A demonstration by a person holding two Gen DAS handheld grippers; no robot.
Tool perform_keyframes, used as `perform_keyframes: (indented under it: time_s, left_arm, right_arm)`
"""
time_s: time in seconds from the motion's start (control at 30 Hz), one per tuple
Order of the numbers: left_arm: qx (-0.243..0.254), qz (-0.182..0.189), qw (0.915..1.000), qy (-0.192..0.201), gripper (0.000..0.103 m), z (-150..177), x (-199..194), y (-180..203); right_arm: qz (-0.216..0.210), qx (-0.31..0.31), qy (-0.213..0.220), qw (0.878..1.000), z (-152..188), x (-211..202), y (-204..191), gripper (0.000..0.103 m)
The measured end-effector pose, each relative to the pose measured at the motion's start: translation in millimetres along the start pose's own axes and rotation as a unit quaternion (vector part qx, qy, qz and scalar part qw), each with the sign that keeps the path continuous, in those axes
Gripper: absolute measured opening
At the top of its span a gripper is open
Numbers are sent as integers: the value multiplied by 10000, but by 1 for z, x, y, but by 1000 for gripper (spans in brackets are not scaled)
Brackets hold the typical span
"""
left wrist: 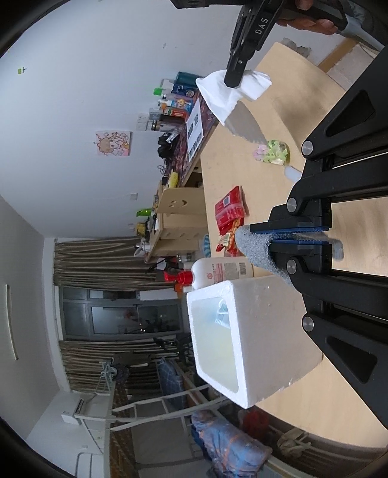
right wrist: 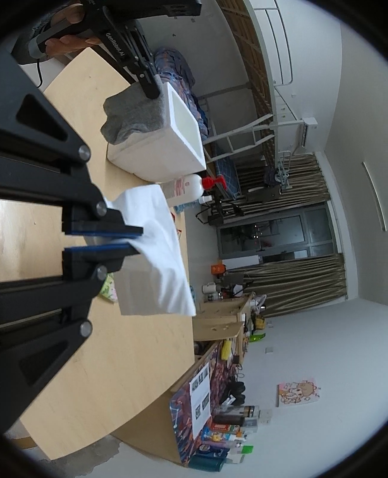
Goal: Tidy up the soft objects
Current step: 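Carry the grey sock and white paper with both grippers over the foam box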
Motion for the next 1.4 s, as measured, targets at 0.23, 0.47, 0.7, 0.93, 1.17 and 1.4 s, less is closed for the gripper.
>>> perform_keyframes:
  time_s: [0.23, 0.47, 0.7, 0.93, 1.17, 1.4]
  left_arm:
    - [-23, -169, 9998, 49, 3, -5, -7, -9]
    - [-104, -509, 9986, 105, 3, -5, -18, -31]
    - [-313, -1063, 9938, 89, 3, 3, -36, -70]
    - [-563, -1645, 9847, 115, 3, 8, -57, -106]
    - [-696, -1908, 9791, 126, 3, 12, -69, -127]
    - [-658, -1840, 9806, 141, 3, 7, -67, -128]
  right_arm:
    - [-215, -130, 28, 9997, -5, 3, -15, 7]
    - [-576, -278, 0, 9980, -6, 13, -42, 7]
    - [-1204, -477, -64, 9916, -8, 32, -83, 7]
    - [-1802, -747, -115, 9807, -13, 46, -130, 7]
    - [-2152, -947, -192, 9718, -14, 55, -160, 7]
    - [-2174, -1017, -217, 9705, -18, 59, -167, 7]
Point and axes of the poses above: each gripper's, at about its wrist camera, not at the fingertips, and x roughly the way its jaws point, y to its right, z to its underside, the point moved 10 cm from there along x, roughly the way its jaws point, and after that the axes turned 4 degrees about -z, right-handed, at the moved point
